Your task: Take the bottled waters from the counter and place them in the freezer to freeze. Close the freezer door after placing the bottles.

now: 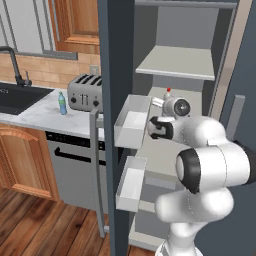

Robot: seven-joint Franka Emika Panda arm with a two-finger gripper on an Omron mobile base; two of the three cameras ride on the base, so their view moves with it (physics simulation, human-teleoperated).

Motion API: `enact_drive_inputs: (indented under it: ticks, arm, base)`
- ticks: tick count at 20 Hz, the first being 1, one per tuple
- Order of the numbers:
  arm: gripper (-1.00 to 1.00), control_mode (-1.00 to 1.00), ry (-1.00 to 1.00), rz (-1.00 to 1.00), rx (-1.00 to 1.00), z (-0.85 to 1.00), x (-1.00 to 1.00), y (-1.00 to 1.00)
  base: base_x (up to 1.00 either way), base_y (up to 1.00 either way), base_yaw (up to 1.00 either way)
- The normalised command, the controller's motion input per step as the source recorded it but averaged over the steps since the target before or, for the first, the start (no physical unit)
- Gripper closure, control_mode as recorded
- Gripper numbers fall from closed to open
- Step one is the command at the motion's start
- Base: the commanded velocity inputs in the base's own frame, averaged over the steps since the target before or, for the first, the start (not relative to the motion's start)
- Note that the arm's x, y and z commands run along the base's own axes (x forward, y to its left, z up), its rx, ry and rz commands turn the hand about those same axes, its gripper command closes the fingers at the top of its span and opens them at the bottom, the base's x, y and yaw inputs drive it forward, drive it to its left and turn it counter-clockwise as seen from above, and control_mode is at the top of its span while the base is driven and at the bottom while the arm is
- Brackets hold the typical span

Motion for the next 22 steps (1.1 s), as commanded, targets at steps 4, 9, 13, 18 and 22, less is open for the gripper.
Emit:
enact_drive_inputs:
  ticks: [4,9,13,18,22]
  arm:
    - [-1.00,-1.00,0.00,0.00,0.15,0.29,-0.36,-0.10]
    - [-1.00,-1.00,0.00,0.00,0.10,0.40,-0.43,0.00]
    - [-1.00,-1.00,0.00,0.00,0.04,0.47,-0.51,0.00]
    - [-1.00,-1.00,0.00,0.00,0.04,0.37,-0.63,0.00]
    - [-1.00,-1.00,0.00,0.00,0.04,0.40,-0.77,0.00]
  base:
    - [0.00,0.00,0.00]
    - [0.00,0.00,0.00]
    - [0.00,0.00,0.00]
    - [0.00,0.00,0.00]
    - [0.00,0.00,0.00]
